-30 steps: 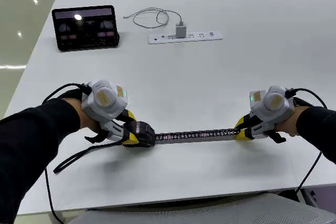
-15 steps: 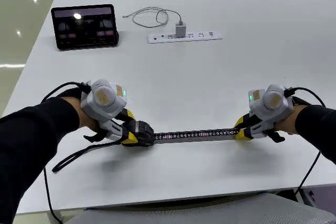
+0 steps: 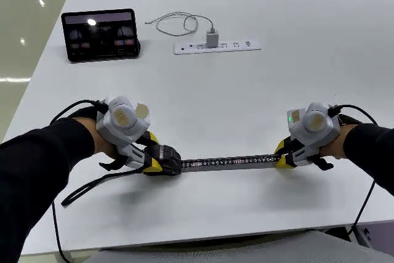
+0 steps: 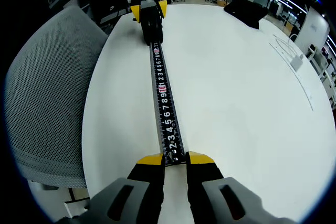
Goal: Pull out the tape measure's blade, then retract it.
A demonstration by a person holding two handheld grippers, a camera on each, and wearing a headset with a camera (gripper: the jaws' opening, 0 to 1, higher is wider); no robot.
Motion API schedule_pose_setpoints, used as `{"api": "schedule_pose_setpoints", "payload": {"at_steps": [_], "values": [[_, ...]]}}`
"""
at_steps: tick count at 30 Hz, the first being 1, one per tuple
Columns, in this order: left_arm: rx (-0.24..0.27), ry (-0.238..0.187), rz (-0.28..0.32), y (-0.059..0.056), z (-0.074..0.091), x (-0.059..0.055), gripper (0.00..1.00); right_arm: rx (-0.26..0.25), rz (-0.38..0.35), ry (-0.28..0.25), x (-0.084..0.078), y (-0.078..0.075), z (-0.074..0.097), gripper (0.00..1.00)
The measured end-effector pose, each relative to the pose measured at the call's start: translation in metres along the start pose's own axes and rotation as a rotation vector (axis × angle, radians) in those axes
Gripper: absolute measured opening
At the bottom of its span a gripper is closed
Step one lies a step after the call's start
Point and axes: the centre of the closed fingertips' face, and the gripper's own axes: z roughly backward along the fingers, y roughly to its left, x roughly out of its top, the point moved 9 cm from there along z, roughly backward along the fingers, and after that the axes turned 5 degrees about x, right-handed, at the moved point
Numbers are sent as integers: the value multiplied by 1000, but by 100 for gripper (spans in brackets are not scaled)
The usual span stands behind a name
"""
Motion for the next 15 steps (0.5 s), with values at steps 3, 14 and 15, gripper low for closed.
{"api": "schedule_pose_setpoints", "payload": {"at_steps": [3, 14, 15], "values": [[0, -2, 2, 0, 0, 0, 28, 2, 17, 17, -1, -1, 0, 12], [-1, 1, 4, 1, -1, -1, 29, -37, 109, 36, 4, 1, 0, 15], [-1, 2, 3, 1, -1, -1, 29, -36, 119, 37, 5, 2, 0, 15]]}}
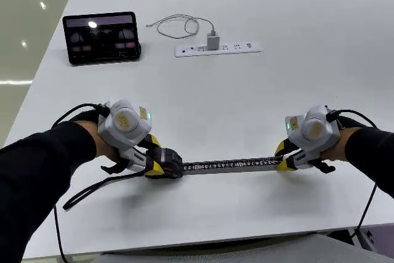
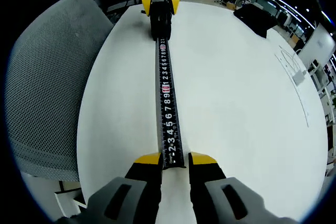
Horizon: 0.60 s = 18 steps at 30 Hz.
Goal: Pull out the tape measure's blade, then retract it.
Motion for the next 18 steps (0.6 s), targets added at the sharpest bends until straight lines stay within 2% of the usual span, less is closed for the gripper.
{"api": "schedule_pose_setpoints", "payload": {"at_steps": [7, 12, 15, 18], "values": [[2, 3, -1, 0, 0, 0, 29, -9, 9, -12, 2, -2, 1, 24], [3, 3, -5, 1, -1, 0, 29, -12, -60, -29, -5, -6, 8, 30], [-3, 10, -27, 2, -1, 1, 29, -19, -58, -30, -8, -4, 11, 31], [10, 13, -21, 3, -2, 1, 30, -22, -68, -41, -10, -3, 14, 32]]}}
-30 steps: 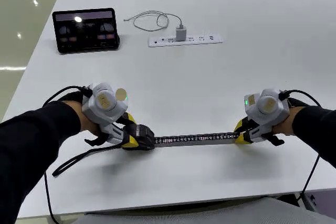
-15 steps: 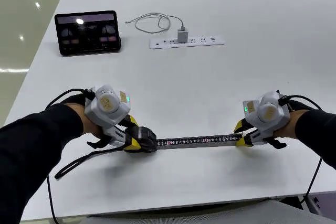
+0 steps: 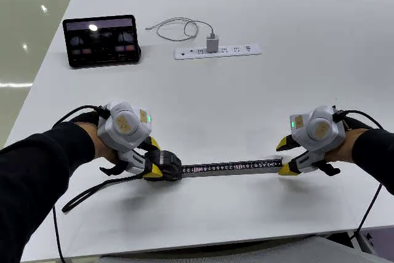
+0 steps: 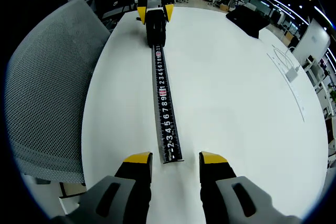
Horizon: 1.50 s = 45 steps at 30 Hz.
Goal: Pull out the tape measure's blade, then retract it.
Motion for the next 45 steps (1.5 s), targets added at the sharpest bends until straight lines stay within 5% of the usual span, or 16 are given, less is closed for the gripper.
{"api": "schedule_pose_setpoints", "payload": {"at_steps": [7, 13, 17, 20, 26, 36, 39, 45], "values": [[17, 6, 14, 2, 4, 0, 31, 1, -12, 1, 0, 5, 3, 33], [88, -18, 79, 10, 16, 3, 45, -12, -57, -16, 2, 3, 5, 34], [133, -13, 126, 11, 22, -1, 60, -25, -62, -26, 4, 4, 7, 38], [164, -13, 193, 10, 23, -7, 88, -32, -74, -31, 5, 6, 8, 40], [188, -24, 316, 5, 27, -23, 99, -67, -119, -59, 3, 11, 8, 50], [345, -154, 474, 0, 43, -45, 100, -153, -220, -132, -16, 23, 12, 69], [356, -235, 518, -5, 46, -49, 100, -166, -254, -174, -17, 31, 15, 70], [399, -224, 515, -15, 50, -64, 100, -220, -296, -220, -23, 45, 23, 76]]}}
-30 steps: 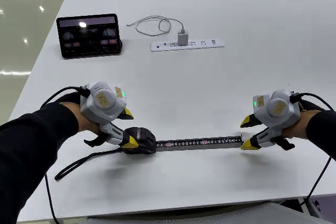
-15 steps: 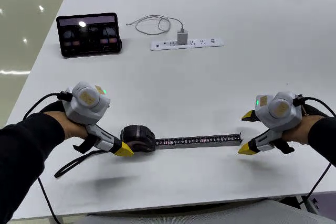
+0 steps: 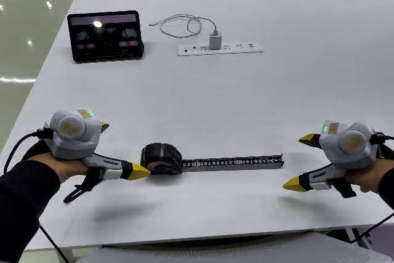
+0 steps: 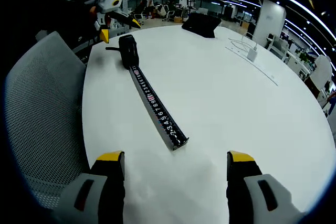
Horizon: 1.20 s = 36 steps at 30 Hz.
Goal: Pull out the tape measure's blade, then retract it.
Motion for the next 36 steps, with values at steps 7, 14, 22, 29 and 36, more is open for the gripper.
{"api": "schedule_pose_setpoints", "payload": {"at_steps": [7, 14, 22, 29, 36], "values": [[30, -40, 77, -5, 16, -12, 100, -70, -48, -73, -12, 6, 14, 87], [90, -73, 110, -7, 22, -29, 100, -99, -115, -108, -26, 12, 25, 95], [147, -102, 129, -10, 46, -40, 100, -126, -120, -166, -35, 25, 39, 100], [147, -104, 148, -19, 54, -49, 100, -115, -133, -166, -43, 38, 48, 100], [151, -124, 145, -23, 59, -54, 100, -138, -166, -190, -50, 44, 54, 100]]}}
